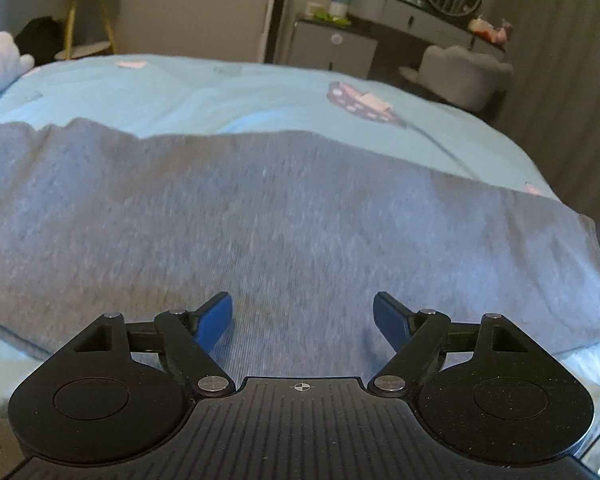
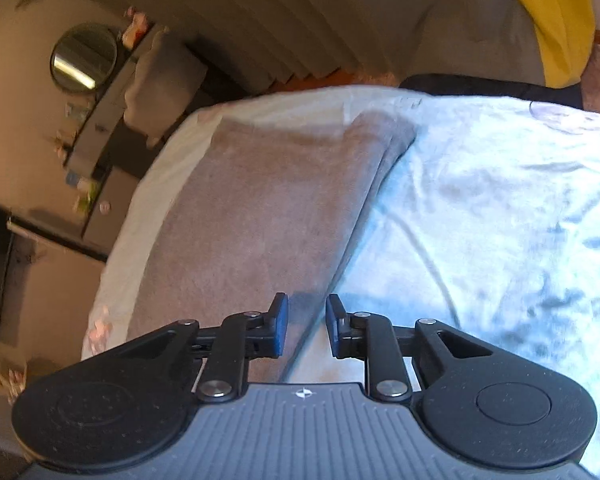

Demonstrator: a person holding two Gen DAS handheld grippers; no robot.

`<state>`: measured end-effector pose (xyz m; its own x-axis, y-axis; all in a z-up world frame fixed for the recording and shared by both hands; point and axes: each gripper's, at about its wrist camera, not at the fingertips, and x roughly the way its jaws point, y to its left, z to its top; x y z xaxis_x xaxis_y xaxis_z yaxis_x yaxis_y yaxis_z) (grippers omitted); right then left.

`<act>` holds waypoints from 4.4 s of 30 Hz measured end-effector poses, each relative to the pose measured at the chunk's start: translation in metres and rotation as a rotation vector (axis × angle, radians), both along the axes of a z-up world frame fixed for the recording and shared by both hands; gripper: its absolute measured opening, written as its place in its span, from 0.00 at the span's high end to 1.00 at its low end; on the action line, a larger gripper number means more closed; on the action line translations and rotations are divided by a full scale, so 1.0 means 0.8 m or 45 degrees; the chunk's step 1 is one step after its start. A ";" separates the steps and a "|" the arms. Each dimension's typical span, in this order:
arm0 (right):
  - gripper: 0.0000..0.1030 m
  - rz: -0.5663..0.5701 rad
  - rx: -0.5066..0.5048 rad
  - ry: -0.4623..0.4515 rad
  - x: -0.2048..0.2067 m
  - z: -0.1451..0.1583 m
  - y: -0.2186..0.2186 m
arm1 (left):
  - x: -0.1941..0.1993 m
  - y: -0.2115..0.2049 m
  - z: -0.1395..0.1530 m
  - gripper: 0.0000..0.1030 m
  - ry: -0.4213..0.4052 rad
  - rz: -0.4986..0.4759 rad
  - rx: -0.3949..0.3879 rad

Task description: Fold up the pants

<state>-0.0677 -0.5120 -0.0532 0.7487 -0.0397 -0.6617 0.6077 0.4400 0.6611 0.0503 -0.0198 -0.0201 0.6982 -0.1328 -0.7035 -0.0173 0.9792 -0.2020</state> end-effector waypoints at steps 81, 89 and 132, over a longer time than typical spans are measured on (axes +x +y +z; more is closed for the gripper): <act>0.89 0.258 -0.641 -0.175 0.111 0.134 0.050 | 0.001 -0.008 -0.010 0.10 0.005 -0.013 -0.041; 0.88 1.084 -0.873 -0.344 0.112 0.140 0.279 | -0.009 0.026 0.007 0.10 -0.038 0.088 -0.110; 0.80 0.562 -0.347 -0.101 0.063 0.000 0.190 | 0.119 -0.080 -0.047 0.21 0.256 -0.140 -0.822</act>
